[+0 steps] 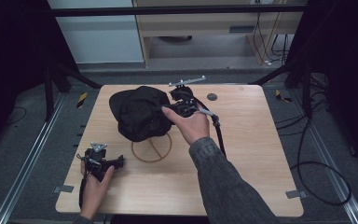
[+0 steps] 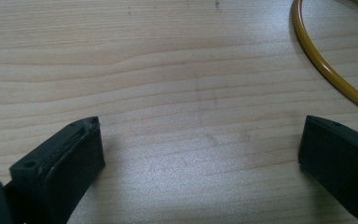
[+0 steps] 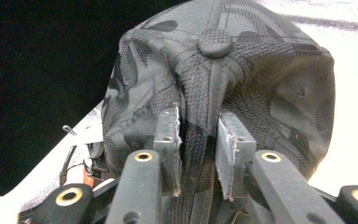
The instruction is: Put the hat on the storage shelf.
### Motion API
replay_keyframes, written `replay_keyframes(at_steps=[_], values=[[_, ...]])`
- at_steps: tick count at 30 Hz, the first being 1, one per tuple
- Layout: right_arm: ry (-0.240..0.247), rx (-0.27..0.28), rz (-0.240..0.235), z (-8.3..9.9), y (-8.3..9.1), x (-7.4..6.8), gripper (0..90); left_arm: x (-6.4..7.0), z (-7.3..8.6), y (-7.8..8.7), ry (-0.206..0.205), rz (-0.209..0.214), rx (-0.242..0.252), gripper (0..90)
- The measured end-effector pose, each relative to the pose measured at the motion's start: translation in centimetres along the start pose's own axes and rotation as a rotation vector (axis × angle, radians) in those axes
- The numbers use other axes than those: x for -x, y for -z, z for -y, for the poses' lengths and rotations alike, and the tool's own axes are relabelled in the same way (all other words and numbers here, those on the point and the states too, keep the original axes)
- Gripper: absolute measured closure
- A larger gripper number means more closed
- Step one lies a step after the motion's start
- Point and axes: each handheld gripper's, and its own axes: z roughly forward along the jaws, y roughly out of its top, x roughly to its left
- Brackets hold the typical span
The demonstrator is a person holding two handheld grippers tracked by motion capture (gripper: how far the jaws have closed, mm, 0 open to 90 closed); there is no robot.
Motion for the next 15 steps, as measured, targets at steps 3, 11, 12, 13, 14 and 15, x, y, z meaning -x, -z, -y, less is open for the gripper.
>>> replay_keyframes(at_steps=[3, 11, 12, 13, 14, 15], values=[[-0.008, -0.005, 0.0, -0.02, -0.1, 0.11, 68.8, 0.0, 0.0, 0.0, 0.0, 0.0, 0.0, 0.0], [-0.016, 0.0, 0.005, 0.01, -0.14, 0.11, 63.0, 0.0, 0.0, 0.0, 0.0, 0.0, 0.0, 0.0], [-0.017, -0.001, 0.007, 0.01, -0.14, 0.11, 62.7, 0.0, 0.0, 0.0, 0.0, 0.0, 0.0, 0.0], [-0.014, 0.001, 0.007, 0.0, -0.15, 0.15, 62.5, 0.0, 0.0, 0.0, 0.001, 0.0, 0.001, 0.0], [-0.015, 0.002, 0.007, 0.0, -0.15, 0.17, 62.2, 0.0, 0.0, 0.0, 0.0, 0.0, 0.0, 0.0], [-0.015, 0.003, 0.007, -0.01, -0.14, 0.17, 61.7, 0.0, 0.0, 0.0, 0.0, 0.0, 0.0, 0.0]])
